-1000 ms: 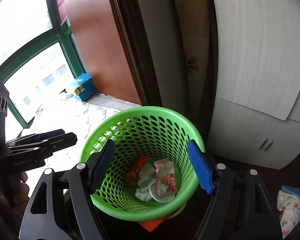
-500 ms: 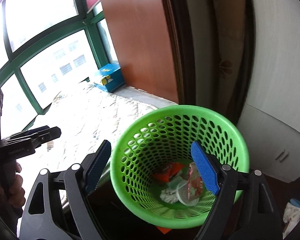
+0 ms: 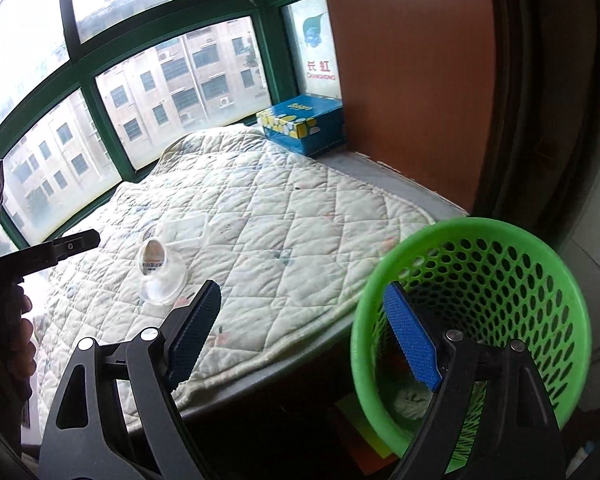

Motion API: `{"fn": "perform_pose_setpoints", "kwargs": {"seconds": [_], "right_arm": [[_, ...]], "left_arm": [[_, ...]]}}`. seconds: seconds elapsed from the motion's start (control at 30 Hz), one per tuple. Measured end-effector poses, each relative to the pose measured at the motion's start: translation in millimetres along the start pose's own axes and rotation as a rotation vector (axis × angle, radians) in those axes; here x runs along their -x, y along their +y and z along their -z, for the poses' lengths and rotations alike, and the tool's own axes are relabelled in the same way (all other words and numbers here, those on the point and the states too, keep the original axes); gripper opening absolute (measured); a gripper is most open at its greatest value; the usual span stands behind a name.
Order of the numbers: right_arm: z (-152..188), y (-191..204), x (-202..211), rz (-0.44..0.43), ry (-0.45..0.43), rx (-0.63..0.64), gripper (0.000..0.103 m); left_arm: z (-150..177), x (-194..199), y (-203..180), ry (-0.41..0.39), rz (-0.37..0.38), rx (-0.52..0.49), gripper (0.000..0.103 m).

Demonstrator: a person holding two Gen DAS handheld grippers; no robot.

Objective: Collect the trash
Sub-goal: 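Move both grippers back over the mattress toward the clear cups, then grasp the stacked clear plastic cups with the right gripper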

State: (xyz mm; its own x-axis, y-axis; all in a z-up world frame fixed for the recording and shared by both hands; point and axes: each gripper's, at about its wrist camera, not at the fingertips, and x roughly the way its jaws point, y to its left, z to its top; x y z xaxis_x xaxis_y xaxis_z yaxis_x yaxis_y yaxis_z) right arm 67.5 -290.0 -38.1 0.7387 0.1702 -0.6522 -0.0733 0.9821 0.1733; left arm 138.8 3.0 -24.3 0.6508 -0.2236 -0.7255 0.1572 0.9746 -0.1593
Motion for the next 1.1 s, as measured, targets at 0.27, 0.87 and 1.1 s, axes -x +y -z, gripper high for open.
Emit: {"fn": "perform_pose_setpoints", "kwargs": {"seconds": [0.27, 0.87, 1.1], "right_arm": [[-2, 68, -46, -0.108, 0.068, 0.115, 0.083], [-4, 200, -177, -0.221, 0.204, 0.351, 0.083], [-6, 215, -213, -0.185, 0.241, 0.375, 0.083]], "left_arm": [[0, 7, 62, -0.006, -0.067, 0.091, 0.067], [-8, -6, 148, 0.012, -0.122, 0.203, 0.067], [-12, -18, 161, 0.027, -0.13, 0.217, 0.067]]}}
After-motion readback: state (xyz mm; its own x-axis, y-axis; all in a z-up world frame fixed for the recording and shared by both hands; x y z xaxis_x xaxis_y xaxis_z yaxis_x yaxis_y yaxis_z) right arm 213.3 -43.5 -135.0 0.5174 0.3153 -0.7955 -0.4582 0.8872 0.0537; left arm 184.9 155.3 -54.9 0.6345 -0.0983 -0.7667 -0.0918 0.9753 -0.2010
